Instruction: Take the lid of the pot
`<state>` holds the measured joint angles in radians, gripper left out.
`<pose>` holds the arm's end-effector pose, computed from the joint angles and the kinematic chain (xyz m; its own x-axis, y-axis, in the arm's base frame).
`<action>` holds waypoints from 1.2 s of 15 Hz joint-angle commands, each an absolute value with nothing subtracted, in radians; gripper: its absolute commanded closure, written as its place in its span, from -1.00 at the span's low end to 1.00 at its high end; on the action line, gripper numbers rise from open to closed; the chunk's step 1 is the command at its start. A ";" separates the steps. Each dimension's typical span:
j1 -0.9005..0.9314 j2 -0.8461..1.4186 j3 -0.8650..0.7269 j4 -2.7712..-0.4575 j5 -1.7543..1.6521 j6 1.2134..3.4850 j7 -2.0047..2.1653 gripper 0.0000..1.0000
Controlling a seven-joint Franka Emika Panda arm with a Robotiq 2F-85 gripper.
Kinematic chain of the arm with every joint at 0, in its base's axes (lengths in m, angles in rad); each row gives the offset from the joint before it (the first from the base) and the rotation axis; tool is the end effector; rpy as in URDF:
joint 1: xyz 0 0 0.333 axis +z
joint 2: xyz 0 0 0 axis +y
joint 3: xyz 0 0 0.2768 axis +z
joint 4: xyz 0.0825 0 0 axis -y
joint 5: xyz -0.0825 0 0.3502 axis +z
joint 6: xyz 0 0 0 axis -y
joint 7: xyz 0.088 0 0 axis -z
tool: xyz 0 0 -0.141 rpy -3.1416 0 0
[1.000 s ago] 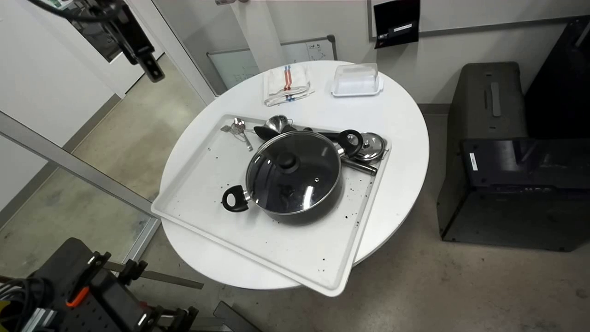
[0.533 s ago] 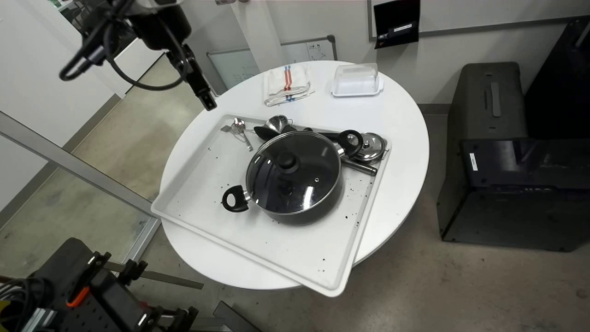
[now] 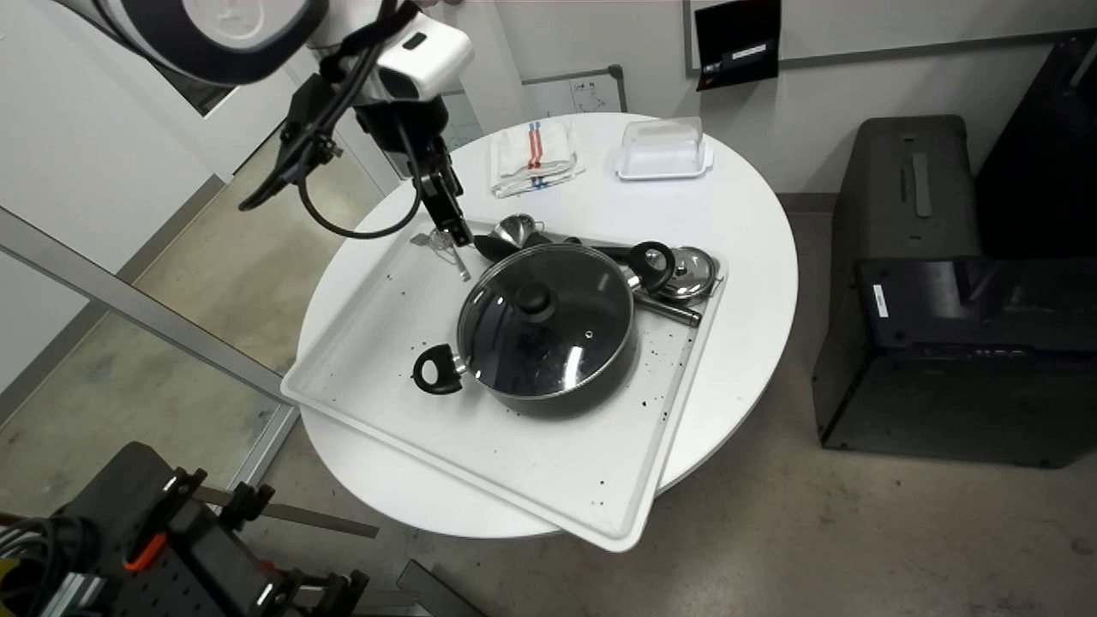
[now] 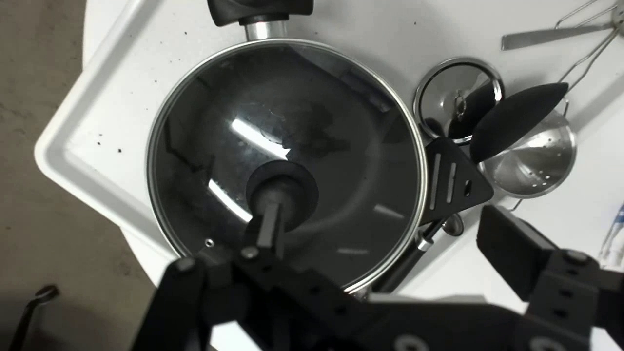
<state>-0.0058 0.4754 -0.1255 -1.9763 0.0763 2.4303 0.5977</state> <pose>0.5673 -0.0737 0.1829 0.7151 -0.6990 -0.0087 -0.6988 -0.7151 0.0162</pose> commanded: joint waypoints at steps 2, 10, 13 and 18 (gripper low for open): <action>0.013 0.563 -0.161 -1.912 0.092 2.440 0.716 -1.00; 0.022 0.645 -0.187 -1.898 0.092 2.452 0.902 -1.00; 0.024 0.671 -0.204 -1.902 0.087 2.458 0.973 -1.00; 0.023 0.710 -0.231 -1.895 0.079 2.468 1.065 -1.00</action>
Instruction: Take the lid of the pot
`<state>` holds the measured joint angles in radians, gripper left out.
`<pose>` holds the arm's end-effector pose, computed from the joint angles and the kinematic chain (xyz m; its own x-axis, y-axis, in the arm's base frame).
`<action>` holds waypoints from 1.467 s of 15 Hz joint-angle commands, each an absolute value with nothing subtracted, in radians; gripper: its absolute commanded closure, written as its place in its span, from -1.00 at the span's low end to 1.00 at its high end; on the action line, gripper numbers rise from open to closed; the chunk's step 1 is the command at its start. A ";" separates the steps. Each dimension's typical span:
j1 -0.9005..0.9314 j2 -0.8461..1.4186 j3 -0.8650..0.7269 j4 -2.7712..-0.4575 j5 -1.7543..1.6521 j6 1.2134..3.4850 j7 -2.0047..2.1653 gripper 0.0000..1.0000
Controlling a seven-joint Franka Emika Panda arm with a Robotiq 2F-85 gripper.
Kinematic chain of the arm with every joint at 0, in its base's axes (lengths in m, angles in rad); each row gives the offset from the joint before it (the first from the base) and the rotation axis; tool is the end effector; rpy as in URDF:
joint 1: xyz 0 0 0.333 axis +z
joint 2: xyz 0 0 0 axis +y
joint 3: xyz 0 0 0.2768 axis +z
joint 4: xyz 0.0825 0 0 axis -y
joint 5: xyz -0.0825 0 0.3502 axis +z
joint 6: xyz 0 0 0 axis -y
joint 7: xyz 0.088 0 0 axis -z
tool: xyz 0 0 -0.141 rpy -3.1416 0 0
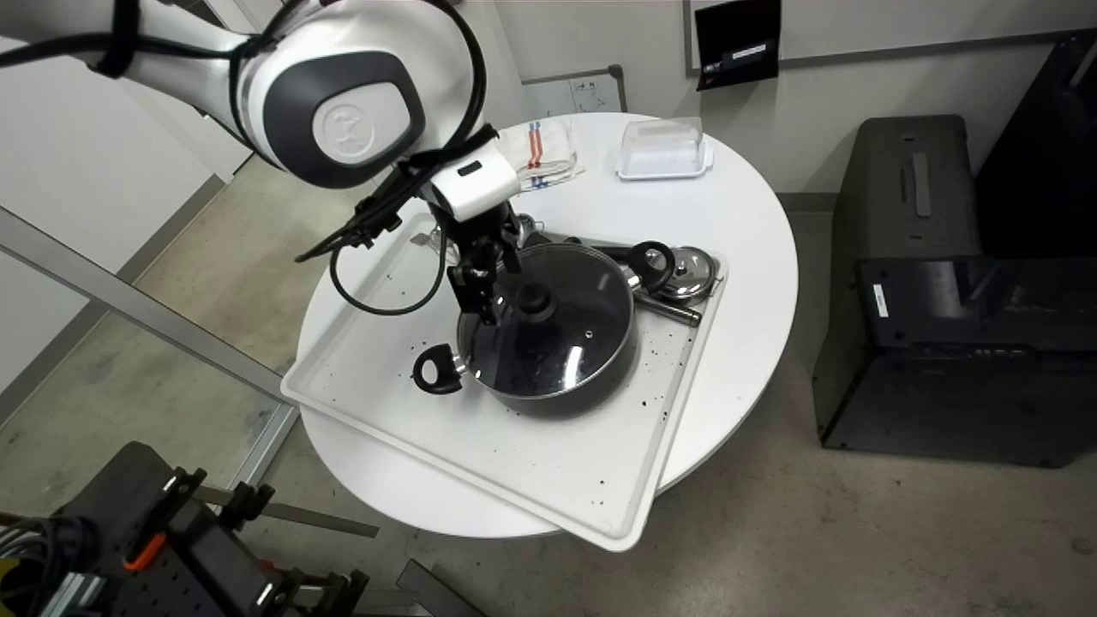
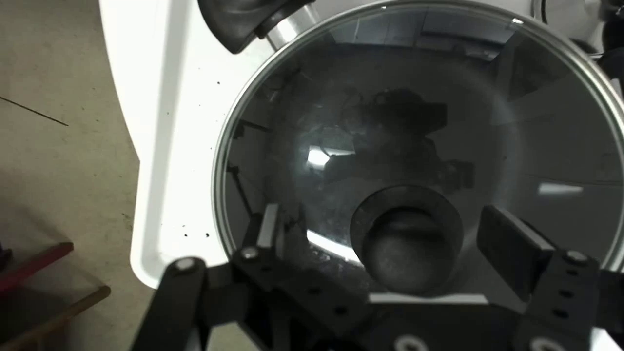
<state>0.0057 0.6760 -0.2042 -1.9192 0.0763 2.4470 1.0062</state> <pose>0.5477 -0.1142 0.0960 0.3332 -0.9428 0.0035 -0.9314 -0.3286 0.1563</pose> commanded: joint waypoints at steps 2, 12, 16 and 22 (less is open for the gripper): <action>0.028 0.722 -0.242 -1.893 0.071 2.479 1.093 -1.00; 0.071 0.749 -0.288 -1.889 0.049 2.599 1.166 -1.00; 0.076 0.759 -0.289 -1.887 0.053 2.608 1.169 -1.00; 0.074 0.765 -0.285 -1.882 0.057 2.604 1.167 -0.47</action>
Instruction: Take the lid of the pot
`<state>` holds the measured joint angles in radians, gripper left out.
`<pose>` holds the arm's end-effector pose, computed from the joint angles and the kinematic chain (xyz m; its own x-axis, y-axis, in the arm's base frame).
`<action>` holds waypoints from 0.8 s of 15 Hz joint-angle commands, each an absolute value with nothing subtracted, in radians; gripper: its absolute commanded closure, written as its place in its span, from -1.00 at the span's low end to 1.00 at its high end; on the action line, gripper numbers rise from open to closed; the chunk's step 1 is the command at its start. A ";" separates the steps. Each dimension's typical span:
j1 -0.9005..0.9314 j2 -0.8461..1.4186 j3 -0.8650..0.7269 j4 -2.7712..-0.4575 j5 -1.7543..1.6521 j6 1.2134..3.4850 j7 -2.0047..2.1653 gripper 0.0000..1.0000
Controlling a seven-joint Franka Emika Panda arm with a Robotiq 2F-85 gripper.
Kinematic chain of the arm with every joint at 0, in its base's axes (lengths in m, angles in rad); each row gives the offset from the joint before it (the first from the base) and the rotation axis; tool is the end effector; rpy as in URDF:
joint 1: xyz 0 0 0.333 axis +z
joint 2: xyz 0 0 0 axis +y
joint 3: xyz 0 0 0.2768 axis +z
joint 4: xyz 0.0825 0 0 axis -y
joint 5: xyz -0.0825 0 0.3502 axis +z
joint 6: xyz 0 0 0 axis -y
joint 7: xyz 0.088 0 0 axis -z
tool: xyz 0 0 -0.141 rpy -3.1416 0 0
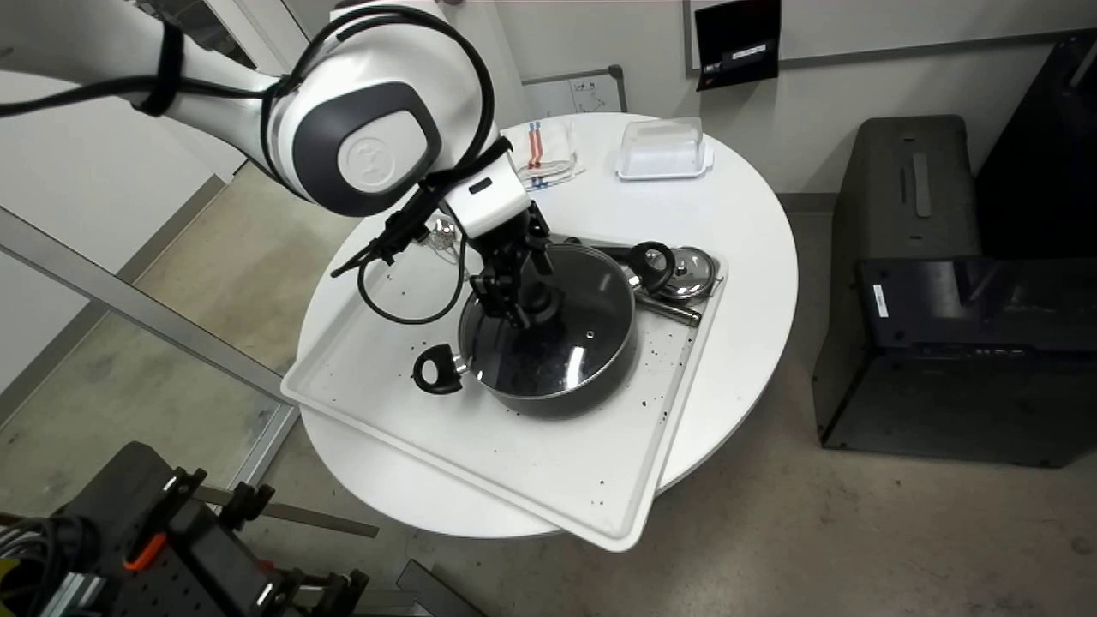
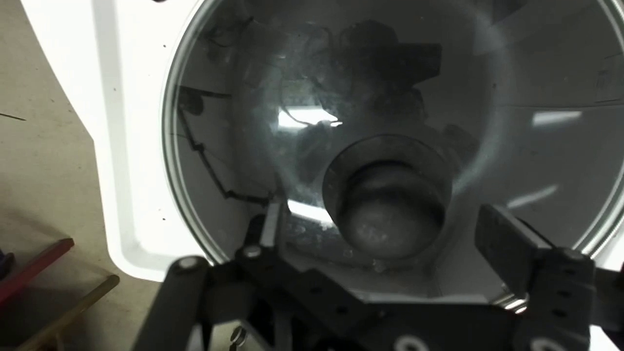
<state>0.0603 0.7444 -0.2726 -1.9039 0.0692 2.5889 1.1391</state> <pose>0.5586 -0.1276 0.0803 0.2277 -0.9660 0.1224 -0.9719 -0.2177 0.0897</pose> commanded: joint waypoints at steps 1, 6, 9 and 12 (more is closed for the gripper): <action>0.074 0.764 -0.283 -1.882 0.057 2.605 1.164 -0.33; 0.069 0.757 -0.275 -1.881 0.064 2.606 1.158 0.43; 0.067 0.742 -0.273 -1.888 0.068 2.607 1.154 0.50; 0.067 0.709 -0.272 -1.910 0.068 2.609 1.146 0.50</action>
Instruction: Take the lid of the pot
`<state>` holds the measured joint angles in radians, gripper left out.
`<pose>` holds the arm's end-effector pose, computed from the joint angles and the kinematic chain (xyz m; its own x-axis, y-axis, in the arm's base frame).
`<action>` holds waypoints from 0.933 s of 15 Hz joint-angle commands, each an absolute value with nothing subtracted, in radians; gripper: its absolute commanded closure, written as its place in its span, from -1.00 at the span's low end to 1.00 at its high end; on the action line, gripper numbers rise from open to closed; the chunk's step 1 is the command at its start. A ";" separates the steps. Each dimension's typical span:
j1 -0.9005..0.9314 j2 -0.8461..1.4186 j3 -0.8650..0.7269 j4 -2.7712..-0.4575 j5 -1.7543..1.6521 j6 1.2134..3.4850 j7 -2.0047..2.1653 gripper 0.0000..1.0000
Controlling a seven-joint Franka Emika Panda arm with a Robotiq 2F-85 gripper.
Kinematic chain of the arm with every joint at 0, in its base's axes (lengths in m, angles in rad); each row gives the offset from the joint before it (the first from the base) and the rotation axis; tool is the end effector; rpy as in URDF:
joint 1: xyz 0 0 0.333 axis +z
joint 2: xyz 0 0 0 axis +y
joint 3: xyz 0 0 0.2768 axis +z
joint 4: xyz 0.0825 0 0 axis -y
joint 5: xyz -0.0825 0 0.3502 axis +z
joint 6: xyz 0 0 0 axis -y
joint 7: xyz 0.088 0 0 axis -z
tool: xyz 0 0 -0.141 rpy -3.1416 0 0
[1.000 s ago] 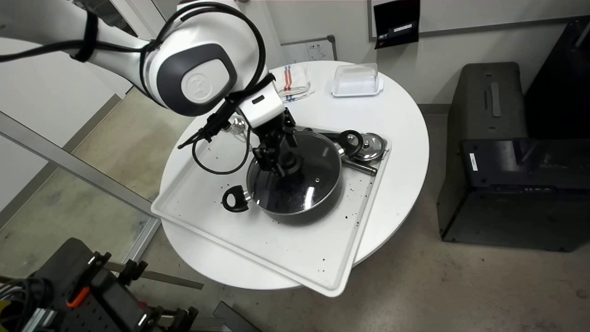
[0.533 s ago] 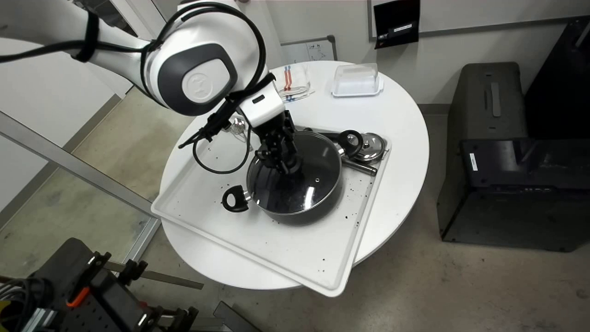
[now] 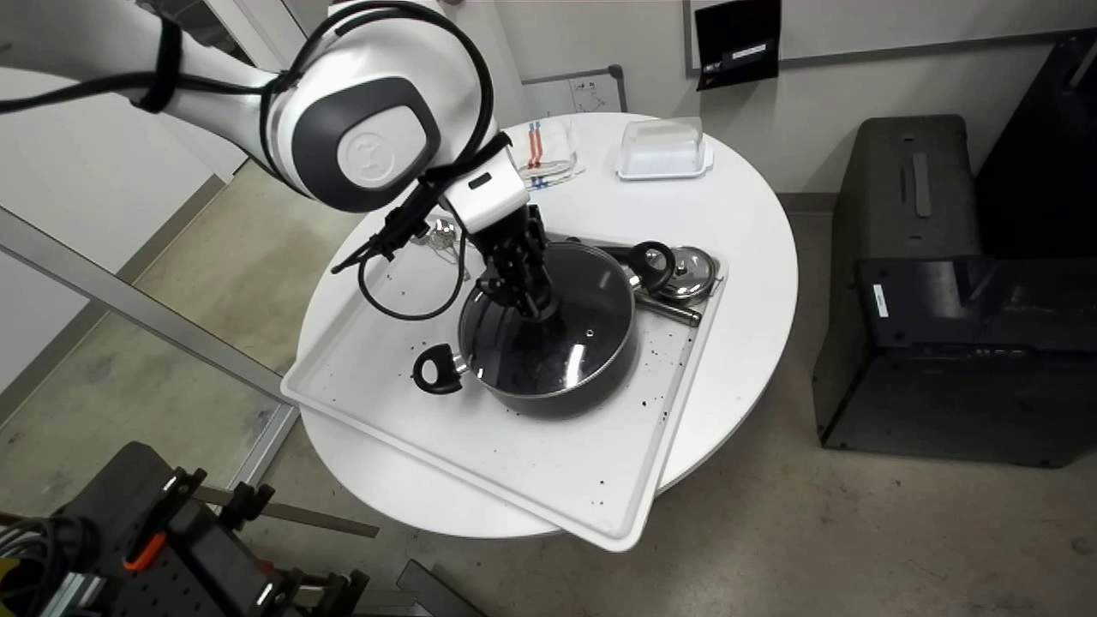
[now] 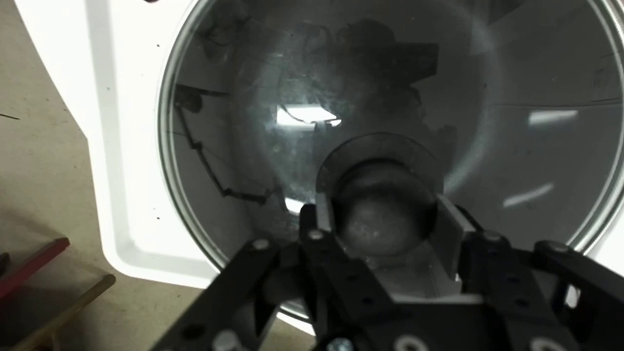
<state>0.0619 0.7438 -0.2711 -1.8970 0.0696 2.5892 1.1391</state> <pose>0.5620 -0.1258 0.0827 0.2303 -0.9652 0.1239 -0.9717 -0.2213 0.0822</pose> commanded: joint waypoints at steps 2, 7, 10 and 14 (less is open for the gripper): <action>0.072 0.687 -0.274 -1.923 0.065 2.607 1.145 0.50; 0.096 0.613 -0.275 -1.951 0.045 2.605 1.143 0.50; 0.121 0.581 -0.267 -1.949 0.022 2.593 1.135 0.50; 0.171 0.567 -0.251 -1.935 -0.049 2.580 1.131 0.50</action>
<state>0.1362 0.6129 -0.2581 -1.9136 0.0039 2.5894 1.1375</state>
